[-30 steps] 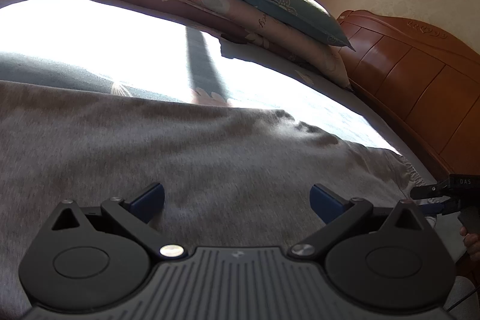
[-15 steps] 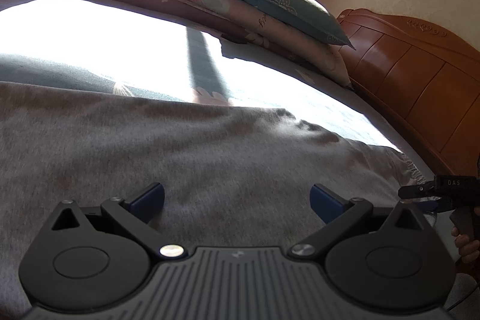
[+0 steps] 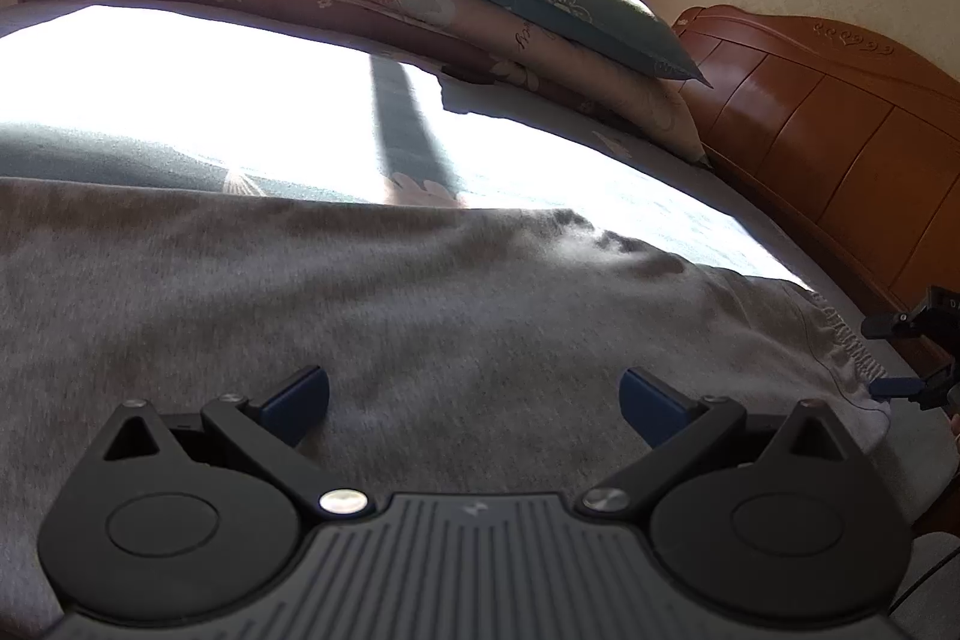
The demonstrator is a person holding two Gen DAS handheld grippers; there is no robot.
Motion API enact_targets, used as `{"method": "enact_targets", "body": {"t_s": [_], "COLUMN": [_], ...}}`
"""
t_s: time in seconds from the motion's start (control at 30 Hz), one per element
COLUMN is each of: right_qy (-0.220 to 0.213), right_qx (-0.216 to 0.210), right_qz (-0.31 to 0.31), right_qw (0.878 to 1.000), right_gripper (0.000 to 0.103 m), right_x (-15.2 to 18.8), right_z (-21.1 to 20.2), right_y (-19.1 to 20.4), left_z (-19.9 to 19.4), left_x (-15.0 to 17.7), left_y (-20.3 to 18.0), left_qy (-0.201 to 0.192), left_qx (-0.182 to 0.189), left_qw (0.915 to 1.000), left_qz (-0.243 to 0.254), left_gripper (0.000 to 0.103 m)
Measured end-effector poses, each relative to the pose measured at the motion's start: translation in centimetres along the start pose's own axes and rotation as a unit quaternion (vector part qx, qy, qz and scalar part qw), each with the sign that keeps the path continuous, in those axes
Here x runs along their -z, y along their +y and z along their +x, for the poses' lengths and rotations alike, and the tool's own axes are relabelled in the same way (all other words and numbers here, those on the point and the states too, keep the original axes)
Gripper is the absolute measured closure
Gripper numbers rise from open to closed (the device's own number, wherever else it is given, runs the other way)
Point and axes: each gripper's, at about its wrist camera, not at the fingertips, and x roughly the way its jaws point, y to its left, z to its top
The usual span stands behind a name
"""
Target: Fold clothes
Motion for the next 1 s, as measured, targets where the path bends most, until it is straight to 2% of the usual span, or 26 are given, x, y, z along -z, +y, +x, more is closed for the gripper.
{"method": "enact_targets", "body": {"t_s": [0.07,0.13,0.2,0.27,0.33,0.37,0.43,0.5,0.57,0.7,0.77,0.83,0.9,1.0], "right_qy": [-0.008,-0.017,-0.031,-0.046,-0.035,-0.042,-0.053,-0.056,-0.065,-0.104,-0.123,-0.138,-0.145,-0.149], "right_qx": [0.007,0.031,0.068,0.111,0.131,0.133,0.120,0.102,0.090,0.081,0.070,0.057,0.044,0.037], "right_qz": [-0.040,-0.108,-0.181,-0.258,-0.291,-0.288,-0.253,-0.221,-0.211,-0.222,-0.208,-0.189,-0.173,-0.155], "right_qw": [0.999,0.994,0.981,0.959,0.947,0.947,0.958,0.968,0.971,0.966,0.968,0.971,0.973,0.976], "right_gripper": [0.000,0.000,0.000,0.000,0.000,0.000,0.000,0.000,0.000,0.000,0.000,0.000,0.000,0.000], "right_x": [0.8,2.3,4.2,6.7,8.7,9.3,9.5,9.1,9.1,10.4,10.5,10.3,10.0,9.7], "right_z": [-0.5,-0.4,0.2,1.5,3.2,3.5,3.4,3.2,3.1,2.9,2.5,2.2,2.0,1.7], "right_y": [2.3,5.3,8.0,10.1,11.0,11.0,10.2,9.2,8.6,8.3,8.3,8.3,8.1,7.5], "left_z": [-0.1,-0.2,-0.4,-0.7,-1.0,-1.2,-1.5,-1.8,-2.3,-4.3,-5.9,-7.6,-9.0,-10.2], "left_x": [0.0,0.0,0.0,-0.1,-0.1,0.0,0.1,-0.1,-0.6,-3.1,-5.2,-7.3,-9.3,-11.6], "left_y": [-0.2,-0.2,0.0,0.0,-0.1,-0.3,-0.5,-0.3,0.2,3.3,6.5,9.8,13.1,19.2], "left_qy": [-0.001,-0.002,-0.004,-0.007,-0.016,-0.020,-0.022,-0.010,-0.003,0.004,0.004,-0.004,-0.001,0.020], "left_qx": [-0.002,-0.001,0.000,-0.005,-0.025,-0.034,-0.044,-0.025,-0.024,-0.040,-0.037,-0.067,-0.116,-0.194], "left_qw": [1.0000,1.0000,1.0000,0.9999,0.9993,0.9986,0.9974,0.9980,0.9985,0.9990,0.9978,0.9952,0.9898,0.9736], "left_qz": [0.005,0.005,0.001,0.005,0.024,0.036,0.054,0.057,0.050,-0.017,-0.054,-0.071,-0.083,-0.119], "left_gripper": [0.001,0.001,0.001,0.001,0.001,0.001,0.001,0.001,0.001,0.001,0.001,0.001,0.001,0.001]}}
